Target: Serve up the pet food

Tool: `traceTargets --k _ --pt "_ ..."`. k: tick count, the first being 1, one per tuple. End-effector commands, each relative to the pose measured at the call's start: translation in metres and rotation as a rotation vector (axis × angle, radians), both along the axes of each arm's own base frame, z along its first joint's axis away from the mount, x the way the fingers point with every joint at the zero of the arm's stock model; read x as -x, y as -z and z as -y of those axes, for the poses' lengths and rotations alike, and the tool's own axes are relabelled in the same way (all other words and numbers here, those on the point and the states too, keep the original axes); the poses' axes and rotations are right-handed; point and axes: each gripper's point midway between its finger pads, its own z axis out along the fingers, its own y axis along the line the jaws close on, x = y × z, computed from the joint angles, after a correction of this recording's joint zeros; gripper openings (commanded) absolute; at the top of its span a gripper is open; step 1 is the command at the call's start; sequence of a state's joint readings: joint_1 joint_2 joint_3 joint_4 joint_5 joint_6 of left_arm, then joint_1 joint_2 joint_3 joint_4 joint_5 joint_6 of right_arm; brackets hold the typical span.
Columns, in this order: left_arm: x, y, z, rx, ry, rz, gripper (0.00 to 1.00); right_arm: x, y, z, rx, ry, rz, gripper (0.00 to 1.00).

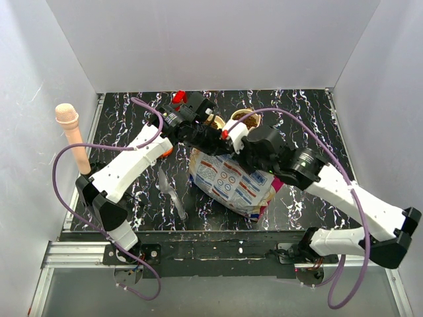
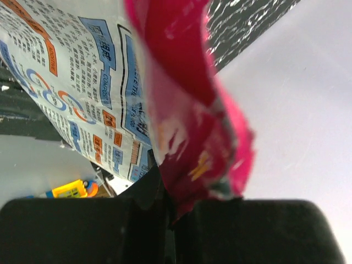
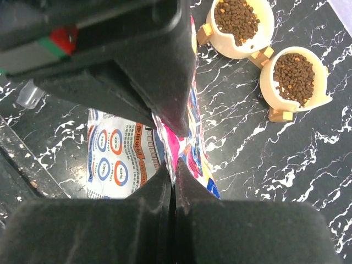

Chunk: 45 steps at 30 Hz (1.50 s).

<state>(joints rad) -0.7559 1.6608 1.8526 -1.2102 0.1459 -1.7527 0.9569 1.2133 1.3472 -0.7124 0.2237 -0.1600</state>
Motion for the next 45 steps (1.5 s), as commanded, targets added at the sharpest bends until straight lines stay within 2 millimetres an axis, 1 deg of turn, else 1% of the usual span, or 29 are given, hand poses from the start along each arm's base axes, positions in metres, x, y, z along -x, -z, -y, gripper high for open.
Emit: traceTargets --k 1,2,3,4,5,8,10,11,14,17,18,19,20,22,24,26,27,29,30,32,34,36,38,40,41,43,45 --pt "-0.034 -0.034 -0.04 -0.011 -0.136 0.131 0.0 0.047 0.017 0.085 0.11 0.104 -0.1 0.01" --pt "-0.034 -0.033 -0.04 -0.005 -0.134 0.13 0.0 0.05 0.016 0.089 0.099 0.123 -0.115 0.01" --pt "-0.033 -0.033 -0.038 0.007 -0.128 0.127 0.0 0.056 0.015 0.088 0.083 0.106 -0.133 0.01" --pt "-0.032 -0.032 -0.037 0.012 -0.126 0.121 0.0 0.058 0.013 0.088 0.063 0.11 -0.138 0.08" --pt "-0.031 -0.032 -0.037 0.013 -0.124 0.118 0.0 0.055 0.011 0.089 0.046 0.132 -0.123 0.14" --pt "-0.03 -0.032 -0.039 0.007 -0.126 0.117 0.0 0.047 0.01 0.096 0.069 0.178 -0.084 0.19" --pt "-0.029 -0.032 -0.039 0.005 -0.125 0.118 0.0 0.043 0.016 0.1 0.113 0.192 -0.08 0.16" --pt "-0.029 -0.032 -0.04 0.003 -0.126 0.116 0.0 0.043 0.018 0.101 0.13 0.195 -0.082 0.02" --pt "-0.03 -0.033 -0.042 -0.01 -0.125 0.123 0.0 0.046 0.014 0.104 0.113 0.18 -0.072 0.01" --pt "-0.029 -0.033 -0.045 -0.032 -0.127 0.127 0.0 0.047 0.014 0.114 0.129 0.219 -0.066 0.01" --pt "-0.029 -0.033 -0.045 -0.032 -0.126 0.124 0.0 0.051 0.015 0.112 0.117 0.197 -0.081 0.01" --pt "-0.029 -0.033 -0.044 -0.028 -0.121 0.123 0.0 0.057 0.016 0.109 0.104 0.16 -0.099 0.2" --pt "-0.027 -0.031 -0.043 -0.028 -0.117 0.115 0.0 0.061 0.018 0.106 0.089 0.142 -0.111 0.27" --pt "-0.028 -0.03 -0.042 -0.023 -0.116 0.111 0.0 0.061 0.021 0.105 0.078 0.143 -0.112 0.3" --pt "-0.028 -0.031 -0.043 -0.019 -0.12 0.115 0.0 0.059 0.023 0.112 0.099 0.176 -0.105 0.27" --pt "-0.028 -0.033 -0.042 -0.019 -0.118 0.121 0.0 0.058 0.027 0.117 0.121 0.192 -0.098 0.06" --pt "-0.029 -0.033 -0.043 -0.019 -0.121 0.121 0.0 0.058 0.03 0.12 0.138 0.198 -0.098 0.01" --pt "-0.029 -0.032 -0.043 -0.02 -0.122 0.119 0.0 0.059 0.036 0.13 0.174 0.23 -0.107 0.01" --pt "-0.028 -0.033 -0.042 -0.019 -0.119 0.119 0.0 0.061 0.037 0.131 0.174 0.228 -0.11 0.01" --pt "-0.029 -0.032 -0.044 -0.032 -0.115 0.125 0.0 0.063 0.033 0.132 0.144 0.231 -0.106 0.01" --pt "-0.031 -0.032 -0.047 -0.068 -0.086 0.158 0.0 0.066 0.03 0.132 0.121 0.225 -0.111 0.01" --pt "-0.031 -0.028 -0.056 -0.117 -0.058 0.157 0.01 0.073 0.024 0.124 0.071 0.177 -0.125 0.01" --pt "-0.03 -0.02 -0.061 -0.144 -0.043 0.146 0.12 0.072 0.013 0.116 0.012 0.163 -0.108 0.01" --pt "-0.028 -0.014 -0.062 -0.155 -0.033 0.142 0.25 0.069 0.007 0.112 -0.007 0.162 -0.097 0.01" --pt "-0.031 -0.01 -0.067 -0.179 -0.049 0.152 0.32 0.067 0.007 0.111 -0.003 0.163 -0.094 0.01" --pt "-0.03 -0.009 -0.072 -0.197 -0.052 0.158 0.39 0.063 0.006 0.107 0.0 0.158 -0.084 0.01" --pt "-0.033 -0.012 -0.074 -0.205 -0.059 0.186 0.41 0.061 0.004 0.103 -0.004 0.146 -0.079 0.01"
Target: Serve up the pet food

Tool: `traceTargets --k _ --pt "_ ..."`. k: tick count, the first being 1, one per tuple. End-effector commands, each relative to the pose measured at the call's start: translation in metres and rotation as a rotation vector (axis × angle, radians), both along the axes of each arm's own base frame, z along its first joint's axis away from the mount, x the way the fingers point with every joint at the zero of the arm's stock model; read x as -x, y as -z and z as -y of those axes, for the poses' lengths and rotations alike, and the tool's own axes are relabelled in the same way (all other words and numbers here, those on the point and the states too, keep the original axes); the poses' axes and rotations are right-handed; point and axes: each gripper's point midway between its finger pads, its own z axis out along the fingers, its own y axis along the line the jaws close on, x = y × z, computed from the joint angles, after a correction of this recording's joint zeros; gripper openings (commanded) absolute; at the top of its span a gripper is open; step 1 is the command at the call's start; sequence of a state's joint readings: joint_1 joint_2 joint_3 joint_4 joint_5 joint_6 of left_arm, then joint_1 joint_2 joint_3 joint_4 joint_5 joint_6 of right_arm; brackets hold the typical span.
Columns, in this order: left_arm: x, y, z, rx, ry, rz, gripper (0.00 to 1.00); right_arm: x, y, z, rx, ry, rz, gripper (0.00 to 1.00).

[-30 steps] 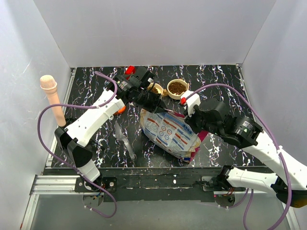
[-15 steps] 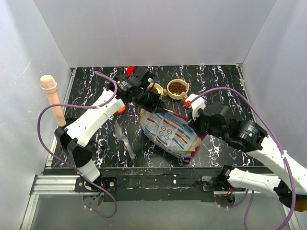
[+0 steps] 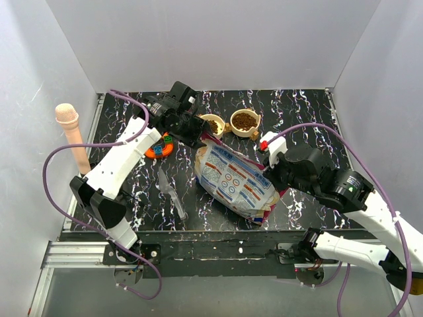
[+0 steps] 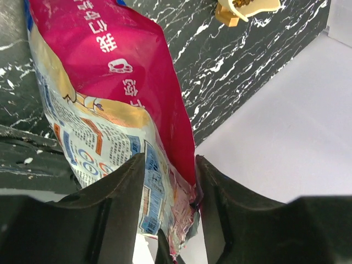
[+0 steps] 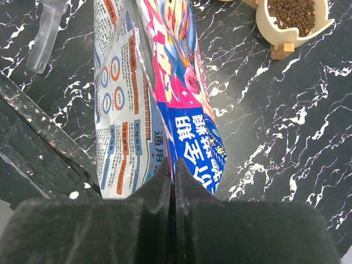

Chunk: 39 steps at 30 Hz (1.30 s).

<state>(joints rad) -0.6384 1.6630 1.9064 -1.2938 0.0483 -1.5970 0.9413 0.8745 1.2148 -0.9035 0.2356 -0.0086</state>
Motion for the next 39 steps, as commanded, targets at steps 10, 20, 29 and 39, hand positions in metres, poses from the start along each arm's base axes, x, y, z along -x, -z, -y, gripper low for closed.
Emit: traceTargets --k 10,20,29,39 --pt "-0.013 -0.014 0.016 0.013 0.022 0.11 0.43 0.002 0.009 0.017 0.113 -0.004 -0.015 0.01" --pt "-0.019 -0.033 0.007 -0.019 -0.006 0.207 0.0 -0.008 0.002 -0.009 0.072 -0.037 -0.014 0.29" --pt "0.001 -0.028 0.011 0.045 -0.055 0.043 0.0 -0.079 -0.045 -0.086 -0.029 -0.006 0.187 0.73" --pt "0.016 -0.027 0.012 0.108 -0.089 -0.104 0.0 -0.104 -0.057 -0.136 0.125 -0.039 0.389 0.55"
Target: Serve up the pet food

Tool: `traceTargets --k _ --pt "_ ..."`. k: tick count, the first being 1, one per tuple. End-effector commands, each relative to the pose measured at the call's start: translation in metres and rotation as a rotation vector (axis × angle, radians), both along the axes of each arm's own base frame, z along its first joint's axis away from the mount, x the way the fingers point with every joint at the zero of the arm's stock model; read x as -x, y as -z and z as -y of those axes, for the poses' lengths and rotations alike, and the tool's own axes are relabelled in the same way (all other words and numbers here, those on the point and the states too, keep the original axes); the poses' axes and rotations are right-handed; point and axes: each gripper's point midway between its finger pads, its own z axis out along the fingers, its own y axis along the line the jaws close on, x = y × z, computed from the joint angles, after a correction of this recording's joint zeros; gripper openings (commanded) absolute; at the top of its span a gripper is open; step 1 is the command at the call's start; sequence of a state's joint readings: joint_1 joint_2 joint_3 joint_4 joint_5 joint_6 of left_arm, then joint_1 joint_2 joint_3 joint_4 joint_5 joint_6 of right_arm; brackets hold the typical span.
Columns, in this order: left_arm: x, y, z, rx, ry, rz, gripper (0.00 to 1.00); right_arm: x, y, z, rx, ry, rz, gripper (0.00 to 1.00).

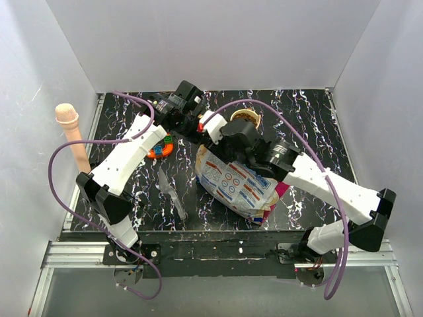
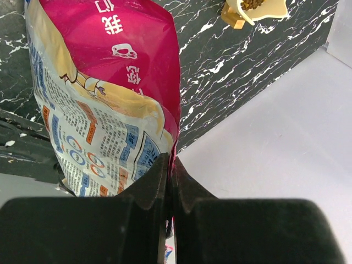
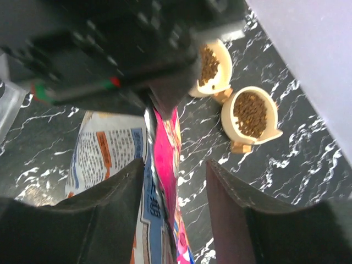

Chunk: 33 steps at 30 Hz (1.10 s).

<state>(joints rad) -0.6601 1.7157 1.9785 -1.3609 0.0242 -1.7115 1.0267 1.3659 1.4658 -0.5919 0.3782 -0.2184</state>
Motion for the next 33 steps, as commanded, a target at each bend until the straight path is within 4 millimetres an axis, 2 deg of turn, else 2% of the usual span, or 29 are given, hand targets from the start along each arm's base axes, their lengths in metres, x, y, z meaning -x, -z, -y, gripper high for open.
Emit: traceTargets --k 1,5,6,7,8,15,17,19,22,23,24,25,27,29,31,32,33 --pt "0.019 -0.029 0.006 0.112 -0.004 -0.047 0.0 -0.017 -0.036 -0.015 0.003 0.031 0.184 0.53" --pt "0.019 -0.032 0.008 0.151 -0.023 -0.058 0.0 -0.023 -0.015 -0.02 0.061 0.035 0.196 0.45" --pt "0.019 -0.034 0.008 0.159 -0.025 -0.052 0.0 -0.025 -0.013 -0.019 0.064 0.042 0.206 0.4" --pt "0.019 -0.036 0.007 0.161 -0.027 -0.048 0.0 -0.026 -0.01 -0.018 0.069 0.04 0.218 0.26" --pt "0.019 -0.036 0.006 0.159 -0.028 -0.048 0.0 -0.027 -0.007 -0.017 0.086 0.036 0.227 0.02" --pt "0.02 -0.034 -0.001 0.153 -0.045 -0.021 0.0 0.005 -0.007 -0.022 0.011 -0.097 0.06 0.01" --pt "0.02 -0.035 -0.002 0.161 -0.049 -0.011 0.0 0.009 -0.004 -0.015 -0.021 -0.1 0.012 0.01" --pt "0.02 -0.036 -0.002 0.163 -0.047 -0.009 0.0 0.01 -0.001 -0.007 -0.019 -0.081 0.019 0.21" --pt "0.02 -0.034 -0.001 0.17 -0.035 -0.004 0.0 0.009 0.001 0.002 -0.028 -0.069 0.024 0.22" --pt "0.021 -0.033 0.0 0.173 -0.03 -0.005 0.0 0.009 0.002 0.003 -0.022 -0.066 0.026 0.19" --pt "0.02 -0.032 0.001 0.179 -0.031 -0.006 0.06 0.008 0.002 0.003 -0.017 -0.064 0.027 0.02" --pt "0.022 -0.03 0.003 0.182 -0.02 -0.006 0.12 0.009 0.002 0.003 -0.014 -0.066 0.021 0.01" --pt "0.027 -0.027 0.006 0.179 -0.003 -0.011 0.29 0.013 -0.001 -0.002 -0.039 -0.09 -0.001 0.01" --pt "0.031 -0.026 0.011 0.18 0.013 0.001 0.36 0.019 -0.003 -0.008 -0.062 -0.123 -0.033 0.01" --pt "0.03 -0.025 0.014 0.185 0.014 0.015 0.36 0.023 -0.005 -0.012 -0.082 -0.137 -0.053 0.01" --pt "0.027 -0.027 0.014 0.186 0.01 0.033 0.31 0.023 -0.007 -0.012 -0.087 -0.135 -0.053 0.01" --pt "0.024 -0.03 0.015 0.192 0.013 0.055 0.21 0.023 -0.008 -0.011 -0.092 -0.13 -0.053 0.01"
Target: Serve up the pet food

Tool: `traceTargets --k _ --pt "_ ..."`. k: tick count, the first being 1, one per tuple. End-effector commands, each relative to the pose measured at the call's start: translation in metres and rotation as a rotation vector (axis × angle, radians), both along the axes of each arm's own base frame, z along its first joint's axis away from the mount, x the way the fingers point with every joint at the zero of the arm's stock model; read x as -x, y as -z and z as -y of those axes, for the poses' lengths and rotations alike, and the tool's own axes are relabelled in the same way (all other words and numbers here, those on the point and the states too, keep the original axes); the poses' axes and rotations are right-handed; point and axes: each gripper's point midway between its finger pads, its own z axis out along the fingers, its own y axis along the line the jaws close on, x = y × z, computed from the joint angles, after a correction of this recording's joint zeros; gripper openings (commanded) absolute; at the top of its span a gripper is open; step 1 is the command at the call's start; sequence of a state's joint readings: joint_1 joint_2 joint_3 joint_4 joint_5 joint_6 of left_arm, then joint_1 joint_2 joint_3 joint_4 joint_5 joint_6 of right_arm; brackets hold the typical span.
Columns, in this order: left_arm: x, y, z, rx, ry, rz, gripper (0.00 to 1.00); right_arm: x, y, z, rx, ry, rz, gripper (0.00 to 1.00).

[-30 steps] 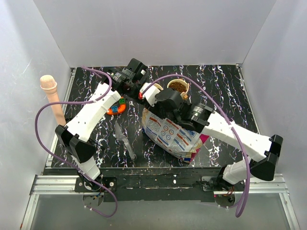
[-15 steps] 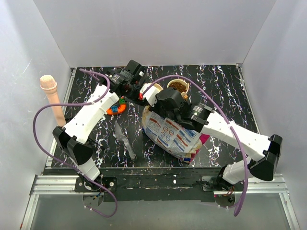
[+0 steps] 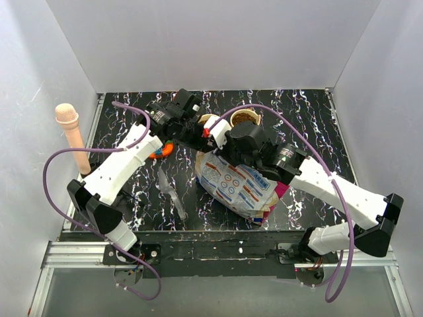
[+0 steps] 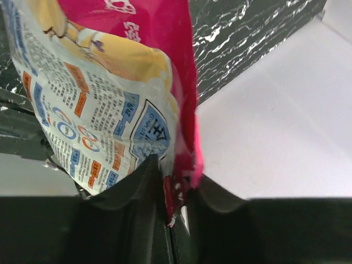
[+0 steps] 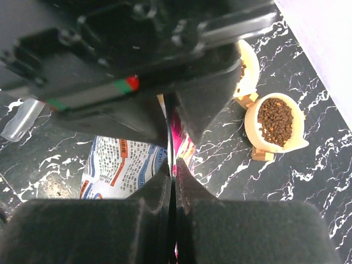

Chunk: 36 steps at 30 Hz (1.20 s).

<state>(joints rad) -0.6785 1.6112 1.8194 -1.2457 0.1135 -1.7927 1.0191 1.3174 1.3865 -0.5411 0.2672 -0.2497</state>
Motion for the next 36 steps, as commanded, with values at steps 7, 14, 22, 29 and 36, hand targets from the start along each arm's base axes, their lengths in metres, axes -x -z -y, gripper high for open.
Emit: traceTargets --k 7,14,22,29,36 --pt "-0.015 -0.047 -0.013 -0.003 -0.04 0.225 0.0 0.002 -0.014 0.028 -0.016 0.073 0.031 0.27" --pt "-0.017 -0.049 -0.011 -0.004 -0.022 0.237 0.0 0.004 -0.001 0.051 0.028 0.113 0.033 0.01" --pt "-0.012 -0.032 -0.019 -0.005 -0.041 0.181 0.4 0.018 -0.013 0.059 -0.043 0.104 0.011 0.25" --pt "-0.023 -0.031 -0.019 -0.005 -0.039 0.208 0.0 0.022 -0.004 0.074 0.005 0.12 0.011 0.27" --pt "-0.03 -0.042 -0.022 -0.042 -0.031 0.247 0.0 0.028 0.007 0.089 0.037 0.137 -0.035 0.01"
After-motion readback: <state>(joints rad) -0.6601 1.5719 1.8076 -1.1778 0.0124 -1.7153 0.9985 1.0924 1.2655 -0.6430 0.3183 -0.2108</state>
